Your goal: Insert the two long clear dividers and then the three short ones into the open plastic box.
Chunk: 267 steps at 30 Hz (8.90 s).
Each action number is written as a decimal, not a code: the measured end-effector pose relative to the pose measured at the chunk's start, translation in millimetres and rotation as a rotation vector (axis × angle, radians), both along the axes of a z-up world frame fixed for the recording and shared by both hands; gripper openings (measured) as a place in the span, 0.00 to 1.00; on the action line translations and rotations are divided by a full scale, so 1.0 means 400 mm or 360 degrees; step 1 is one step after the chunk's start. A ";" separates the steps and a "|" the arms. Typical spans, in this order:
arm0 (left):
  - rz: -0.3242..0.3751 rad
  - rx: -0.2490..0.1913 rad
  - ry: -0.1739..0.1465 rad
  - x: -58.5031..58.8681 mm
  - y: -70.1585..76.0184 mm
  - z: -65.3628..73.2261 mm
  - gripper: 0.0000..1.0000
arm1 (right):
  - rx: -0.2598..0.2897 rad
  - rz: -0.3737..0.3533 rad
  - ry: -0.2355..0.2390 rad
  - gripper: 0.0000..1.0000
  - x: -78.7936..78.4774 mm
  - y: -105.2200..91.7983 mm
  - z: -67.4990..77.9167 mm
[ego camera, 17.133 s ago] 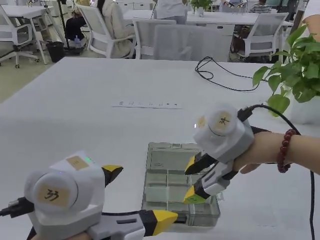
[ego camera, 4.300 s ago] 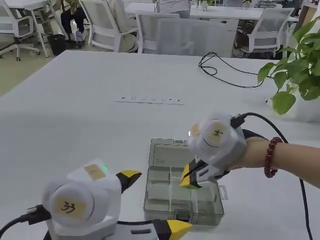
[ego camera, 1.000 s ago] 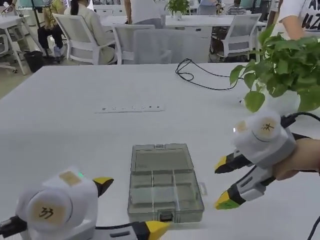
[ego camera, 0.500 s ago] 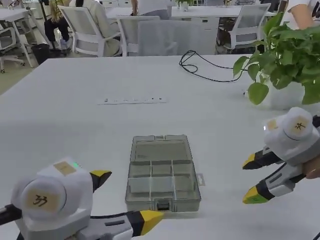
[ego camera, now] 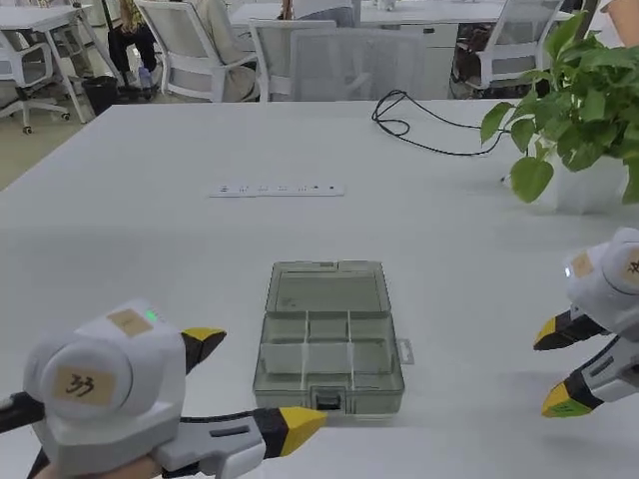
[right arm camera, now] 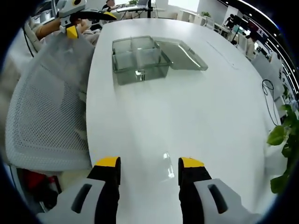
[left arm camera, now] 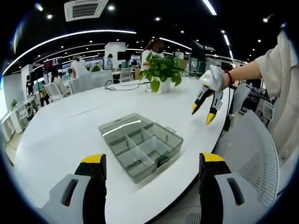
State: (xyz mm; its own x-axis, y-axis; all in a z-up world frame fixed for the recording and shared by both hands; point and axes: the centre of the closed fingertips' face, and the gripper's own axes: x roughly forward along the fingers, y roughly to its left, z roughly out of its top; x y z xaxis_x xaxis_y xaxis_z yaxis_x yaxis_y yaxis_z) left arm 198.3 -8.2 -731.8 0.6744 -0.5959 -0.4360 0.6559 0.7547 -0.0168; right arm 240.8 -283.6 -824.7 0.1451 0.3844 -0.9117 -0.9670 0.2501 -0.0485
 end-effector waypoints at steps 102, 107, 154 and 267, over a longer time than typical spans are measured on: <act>0.0024 -0.0615 0.0157 0.004 -0.071 0.065 0.42 | 0.0407 0.0511 -0.0702 0.32 0.009 0.472 0.239; 0.0020 -0.0680 0.0189 0.004 -0.075 0.066 0.33 | 0.0450 0.0543 -0.0707 0.32 -0.008 0.503 0.253; 0.0166 -0.1041 0.0551 0.022 -0.072 0.085 0.00 | 0.0552 0.0497 -0.0812 0.33 -0.048 0.596 0.306; -0.0338 -0.0291 -0.0073 -0.030 -0.045 0.059 0.44 | 0.0211 0.0503 -0.0074 0.02 -0.040 0.542 0.244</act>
